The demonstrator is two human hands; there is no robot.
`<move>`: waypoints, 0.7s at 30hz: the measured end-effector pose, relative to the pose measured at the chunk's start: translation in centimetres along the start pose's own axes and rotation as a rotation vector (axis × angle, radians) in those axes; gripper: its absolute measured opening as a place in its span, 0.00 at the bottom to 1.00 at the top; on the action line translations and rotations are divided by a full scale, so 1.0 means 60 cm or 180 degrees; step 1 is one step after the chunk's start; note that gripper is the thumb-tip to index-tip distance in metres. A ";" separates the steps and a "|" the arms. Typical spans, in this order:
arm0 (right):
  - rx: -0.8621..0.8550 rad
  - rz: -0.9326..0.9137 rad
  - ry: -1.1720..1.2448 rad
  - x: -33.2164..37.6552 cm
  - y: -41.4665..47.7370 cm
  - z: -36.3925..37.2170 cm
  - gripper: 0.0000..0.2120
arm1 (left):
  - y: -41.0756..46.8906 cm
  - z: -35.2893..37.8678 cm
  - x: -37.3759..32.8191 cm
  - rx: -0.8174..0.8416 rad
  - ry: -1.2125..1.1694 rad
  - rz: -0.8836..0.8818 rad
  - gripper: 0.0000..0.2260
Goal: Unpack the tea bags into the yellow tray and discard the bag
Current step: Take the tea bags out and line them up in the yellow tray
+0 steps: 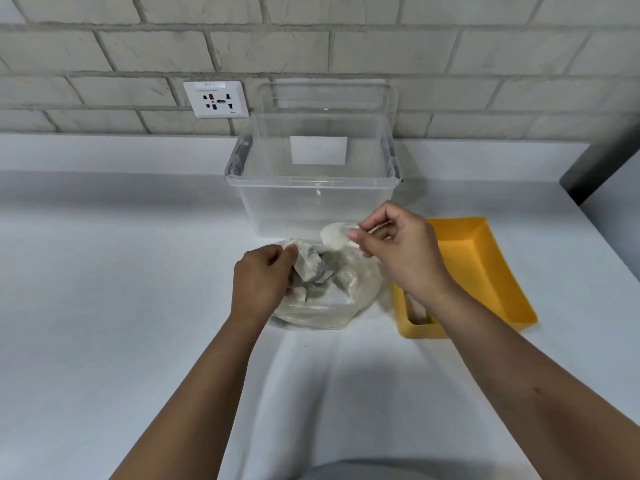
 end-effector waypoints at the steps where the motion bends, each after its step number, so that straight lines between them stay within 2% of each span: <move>1: -0.0130 -0.0365 -0.0147 0.013 -0.005 -0.004 0.10 | -0.006 0.013 -0.007 0.0178 -0.0117 -0.0044 0.17; 3: -0.0062 -0.0952 -0.0566 0.025 -0.020 -0.005 0.10 | -0.016 0.039 -0.018 0.0533 -0.0408 -0.0166 0.16; 4: 0.0109 -0.1065 -0.0807 0.022 -0.029 -0.004 0.10 | -0.019 0.049 -0.023 0.0650 -0.0555 -0.0224 0.15; 6: 0.0540 -0.0949 -0.1179 0.007 -0.048 -0.005 0.09 | -0.022 0.066 -0.033 0.0775 -0.0791 -0.0273 0.15; 9: 0.0891 -0.0661 -0.1081 -0.012 -0.068 -0.020 0.09 | -0.029 0.081 -0.047 0.0831 -0.0984 -0.0190 0.15; 13: 0.0567 -0.0529 -0.0750 -0.014 -0.064 -0.052 0.07 | -0.042 0.109 -0.073 0.0911 -0.1009 0.0112 0.14; 15: 0.0252 -0.0219 -0.0690 -0.019 -0.061 -0.070 0.07 | -0.050 0.122 -0.087 0.0921 -0.0922 0.0309 0.13; 18: -0.0080 0.0448 -0.0651 -0.035 -0.054 -0.097 0.15 | -0.057 0.136 -0.103 0.0911 -0.0859 0.0462 0.11; 21: -0.0083 0.0962 -0.0218 -0.045 -0.052 -0.118 0.10 | -0.061 0.146 -0.119 0.0896 -0.0781 0.0618 0.11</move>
Point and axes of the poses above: each hand's wrist, its own y-axis towards the middle knuckle, its own z-axis out of the palm, x = y × z, the point moved 4 cm from there along y, towards the middle knuckle, and after that the axes turned 15 degrees about y, right-handed, at the moved point
